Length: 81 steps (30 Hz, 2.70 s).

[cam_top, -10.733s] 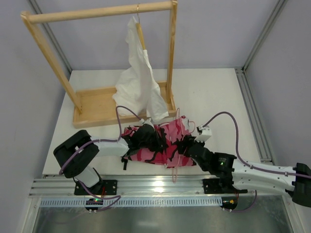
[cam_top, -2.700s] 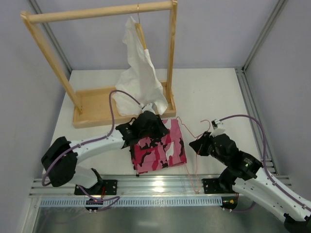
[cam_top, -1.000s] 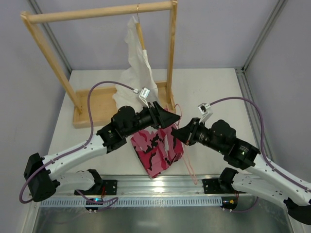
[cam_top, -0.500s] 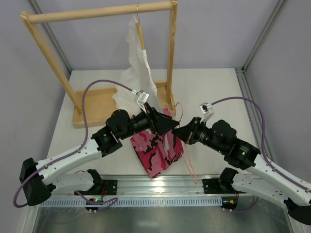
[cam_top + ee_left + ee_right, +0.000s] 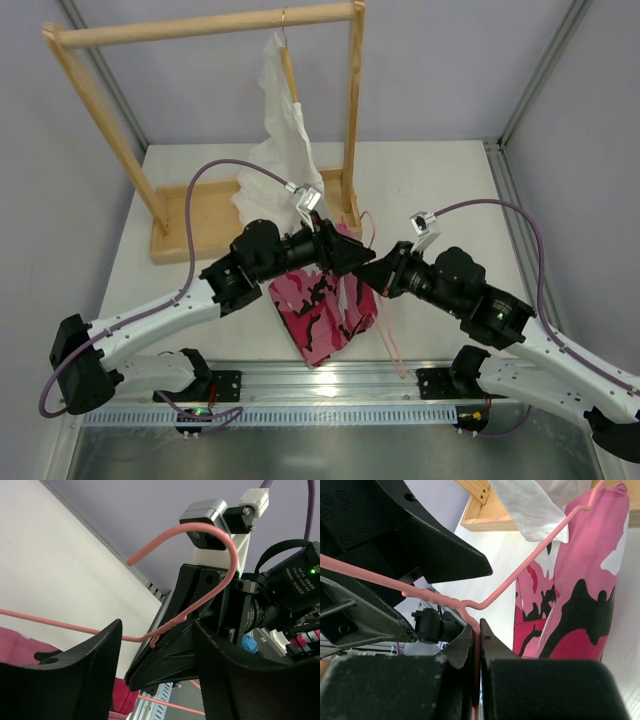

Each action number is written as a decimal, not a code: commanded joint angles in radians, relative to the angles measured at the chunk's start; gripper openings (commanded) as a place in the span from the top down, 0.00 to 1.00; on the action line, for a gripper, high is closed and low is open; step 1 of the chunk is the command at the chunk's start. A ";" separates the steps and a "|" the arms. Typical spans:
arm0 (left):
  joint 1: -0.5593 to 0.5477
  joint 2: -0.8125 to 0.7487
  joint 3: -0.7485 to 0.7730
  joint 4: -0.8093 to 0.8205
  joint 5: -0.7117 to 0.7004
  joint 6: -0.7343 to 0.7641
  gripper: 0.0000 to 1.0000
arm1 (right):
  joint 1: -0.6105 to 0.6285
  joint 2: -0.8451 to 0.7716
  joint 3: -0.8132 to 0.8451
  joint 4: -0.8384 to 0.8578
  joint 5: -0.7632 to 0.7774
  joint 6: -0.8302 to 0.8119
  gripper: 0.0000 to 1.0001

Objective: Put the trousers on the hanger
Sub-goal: Pass the hanger from the right arm to the left

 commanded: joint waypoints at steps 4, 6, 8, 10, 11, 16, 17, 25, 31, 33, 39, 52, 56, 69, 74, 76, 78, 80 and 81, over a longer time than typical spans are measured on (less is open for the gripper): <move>-0.005 0.041 0.107 0.027 0.046 0.034 0.51 | 0.008 0.027 0.055 0.126 -0.010 0.004 0.96; -0.005 0.061 0.121 0.016 0.059 0.033 0.71 | 0.008 0.025 0.049 0.132 -0.012 0.008 0.96; -0.005 0.070 0.125 0.019 0.079 0.031 0.83 | 0.008 0.016 0.035 0.136 -0.008 0.016 0.96; -0.005 0.072 0.118 0.019 0.071 0.028 1.00 | 0.010 -0.005 0.025 0.132 0.004 0.016 0.96; -0.005 0.072 0.107 0.021 0.064 0.023 0.99 | 0.010 -0.011 0.021 0.126 0.007 0.016 0.91; -0.005 0.069 0.105 0.038 0.051 0.017 1.00 | 0.010 -0.065 -0.001 0.055 -0.018 0.004 0.73; -0.005 0.067 0.109 0.036 0.054 0.019 1.00 | 0.010 -0.086 -0.011 0.048 -0.059 0.005 0.66; -0.005 0.061 0.109 0.036 0.054 0.031 0.99 | 0.007 -0.169 -0.158 0.050 -0.171 0.071 0.65; -0.007 0.055 0.093 0.050 0.014 0.043 0.99 | 0.010 -0.203 -0.170 0.058 -0.196 0.103 0.55; -0.008 0.057 0.093 0.044 0.004 0.049 0.99 | 0.008 -0.196 -0.166 0.040 -0.206 0.105 0.50; -0.013 0.058 0.102 0.019 -0.025 0.082 1.00 | 0.011 -0.160 -0.193 0.075 -0.255 0.111 0.58; -0.014 0.020 0.101 -0.015 -0.062 0.053 0.99 | 0.013 -0.252 -0.229 0.123 -0.219 0.051 0.96; -0.014 0.029 0.110 -0.031 -0.056 -0.010 0.64 | 0.013 -0.257 -0.224 0.156 -0.171 0.036 0.96; -0.014 -0.170 -0.051 -0.188 -0.363 -0.299 0.31 | 0.033 -0.208 -0.170 0.182 -0.044 -0.001 0.96; -0.016 -0.166 -0.062 -0.268 -0.355 -0.424 0.30 | 0.053 -0.199 -0.163 0.198 0.022 -0.004 0.96; -0.033 -0.161 -0.103 -0.181 -0.343 -0.443 0.30 | 0.059 -0.197 -0.160 0.204 0.042 -0.007 0.96; -0.042 -0.143 -0.132 -0.134 -0.337 -0.449 0.30 | 0.066 -0.191 -0.155 0.204 0.067 -0.010 0.96; -0.050 -0.122 -0.131 -0.128 -0.325 -0.449 0.31 | 0.076 -0.185 -0.152 0.205 0.077 -0.010 0.96; -0.054 -0.105 -0.134 -0.093 -0.322 -0.455 0.31 | 0.080 -0.183 -0.147 0.207 0.087 -0.013 0.96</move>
